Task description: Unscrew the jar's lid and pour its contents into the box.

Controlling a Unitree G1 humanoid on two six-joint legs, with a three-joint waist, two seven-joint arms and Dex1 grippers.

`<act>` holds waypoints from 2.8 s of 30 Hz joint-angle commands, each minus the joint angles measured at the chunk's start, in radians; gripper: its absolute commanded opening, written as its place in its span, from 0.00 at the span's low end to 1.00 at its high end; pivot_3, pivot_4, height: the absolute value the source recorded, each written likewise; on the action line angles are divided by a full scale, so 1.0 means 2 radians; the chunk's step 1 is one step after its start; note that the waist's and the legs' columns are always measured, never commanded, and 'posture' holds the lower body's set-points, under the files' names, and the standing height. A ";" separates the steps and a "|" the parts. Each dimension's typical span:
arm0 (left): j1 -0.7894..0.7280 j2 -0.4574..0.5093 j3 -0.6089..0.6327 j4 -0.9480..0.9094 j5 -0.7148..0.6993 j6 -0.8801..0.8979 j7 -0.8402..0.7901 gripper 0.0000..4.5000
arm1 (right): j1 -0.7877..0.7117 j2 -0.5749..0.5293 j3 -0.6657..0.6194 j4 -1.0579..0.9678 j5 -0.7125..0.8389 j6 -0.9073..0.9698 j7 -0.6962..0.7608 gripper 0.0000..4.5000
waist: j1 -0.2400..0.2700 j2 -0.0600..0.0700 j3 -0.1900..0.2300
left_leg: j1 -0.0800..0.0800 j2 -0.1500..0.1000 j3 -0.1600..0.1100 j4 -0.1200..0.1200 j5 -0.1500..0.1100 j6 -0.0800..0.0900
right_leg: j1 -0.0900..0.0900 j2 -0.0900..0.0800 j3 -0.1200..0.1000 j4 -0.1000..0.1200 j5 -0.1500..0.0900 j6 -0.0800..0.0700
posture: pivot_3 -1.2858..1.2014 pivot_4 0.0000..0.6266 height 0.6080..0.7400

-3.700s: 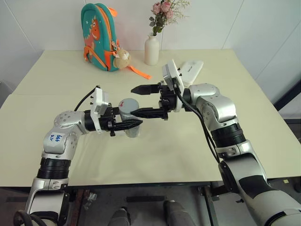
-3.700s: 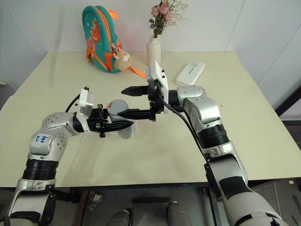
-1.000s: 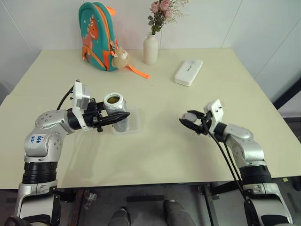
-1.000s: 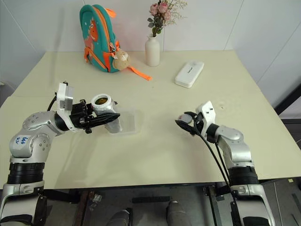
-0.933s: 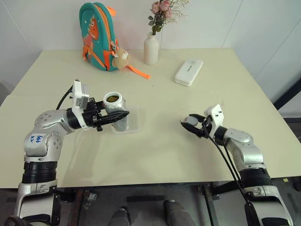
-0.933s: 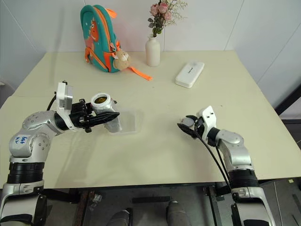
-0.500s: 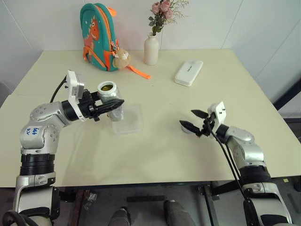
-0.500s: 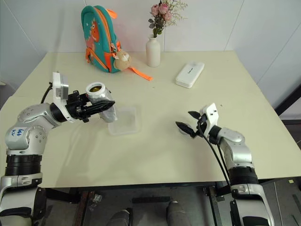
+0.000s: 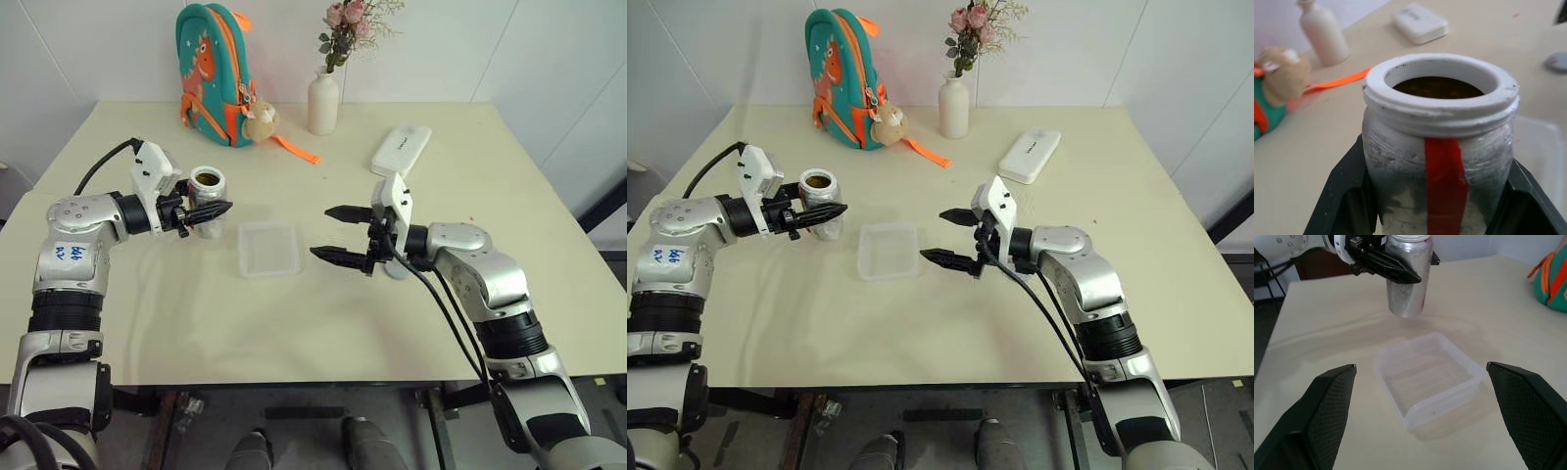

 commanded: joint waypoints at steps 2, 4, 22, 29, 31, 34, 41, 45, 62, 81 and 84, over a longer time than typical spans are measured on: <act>-0.011 0.006 -0.002 0.005 0.040 -0.030 0.050 0.46 | 0.009 -0.005 0.000 -0.019 -0.013 -0.011 -0.004 1.00 | -0.001 0.000 0.000 | 0.000 0.000 0.000 0.000 0.000 0.000 | 0.000 0.000 0.000 0.000 0.000 0.000 | 0.52 0.24 1.00; -0.011 0.003 -0.007 0.009 0.058 -0.043 0.071 0.46 | 0.015 -0.004 -0.001 -0.022 -0.015 -0.008 -0.006 1.00 | -0.001 0.000 0.000 | 0.000 0.000 0.000 0.000 0.000 0.000 | 0.000 0.000 0.000 0.000 0.000 0.000 | 0.52 0.24 1.00; -0.027 0.071 -0.242 -0.051 0.634 -0.288 0.553 0.46 | 0.041 0.021 -0.018 -0.027 0.002 0.001 -0.038 1.00 | 0.000 0.000 0.000 | 0.000 0.000 0.000 0.000 0.000 0.000 | 0.000 0.000 0.000 0.001 0.000 0.000 | 0.52 0.24 1.00; -0.064 0.055 -0.318 -0.036 0.820 -0.198 0.698 0.46 | 0.039 0.047 -0.029 -0.021 0.013 -0.001 -0.055 1.00 | 0.007 0.000 0.000 | 0.000 0.000 0.000 0.000 0.000 0.000 | 0.000 0.000 0.000 0.001 0.000 0.000 | 0.52 0.24 1.00; -0.073 0.049 -0.321 -0.031 0.824 -0.195 0.692 0.46 | 0.040 0.049 -0.028 -0.019 0.011 -0.003 -0.056 1.00 | 0.009 0.000 0.000 | 0.000 0.000 0.000 0.000 0.000 0.000 | 0.000 0.000 0.000 0.001 0.000 0.000 | 0.52 0.24 1.00; -0.071 0.054 -0.331 -0.042 0.862 -0.169 0.716 0.46 | 0.039 0.053 -0.030 -0.018 0.010 -0.005 -0.061 1.00 | 0.008 0.000 0.000 | 0.000 0.000 0.000 0.000 0.000 0.000 | -0.001 0.000 0.000 0.001 0.000 0.000 | 0.52 0.24 1.00; -0.049 0.070 -0.316 -0.072 0.798 -0.240 0.651 0.46 | 0.040 0.059 -0.039 -0.005 0.012 -0.014 -0.070 1.00 | 0.008 0.000 0.000 | 0.000 0.000 0.000 -0.001 0.000 0.000 | -0.001 0.000 0.000 0.001 0.000 0.000 | 0.52 0.24 1.00; -0.032 0.080 -0.289 -0.080 0.748 -0.261 0.635 0.46 | 0.043 0.058 -0.039 -0.008 0.013 -0.014 -0.071 1.00 | 0.009 0.000 0.000 | 0.000 0.000 0.000 -0.001 0.000 0.000 | -0.001 0.000 0.000 0.001 0.000 0.000 | 0.52 0.24 1.00; -0.074 -0.060 0.098 0.125 0.058 0.054 0.282 0.46 | 0.044 0.036 -0.029 -0.014 0.009 -0.012 -0.042 1.00 | -0.001 0.000 0.000 | 0.000 -0.001 0.000 0.005 0.000 0.001 | 0.000 0.000 0.000 0.007 0.000 0.000 | 0.52 0.24 1.00; -0.041 -0.057 0.148 0.339 0.011 -0.181 0.226 0.46 | 0.038 0.022 -0.024 -0.015 -0.010 -0.033 -0.030 1.00 | -0.005 0.000 0.000 | 0.000 -0.001 0.000 0.005 0.001 0.000 | 0.000 0.000 0.000 0.007 0.000 0.000 | 0.52 0.24 1.00; -0.024 -0.054 0.146 0.340 0.011 -0.188 0.224 0.46 | 0.039 0.021 -0.024 -0.017 -0.010 -0.034 -0.030 1.00 | -0.005 0.000 0.000 | 0.001 -0.001 0.000 0.005 0.001 0.000 | 0.000 0.000 0.000 0.007 0.000 0.000 | 0.52 0.24 1.00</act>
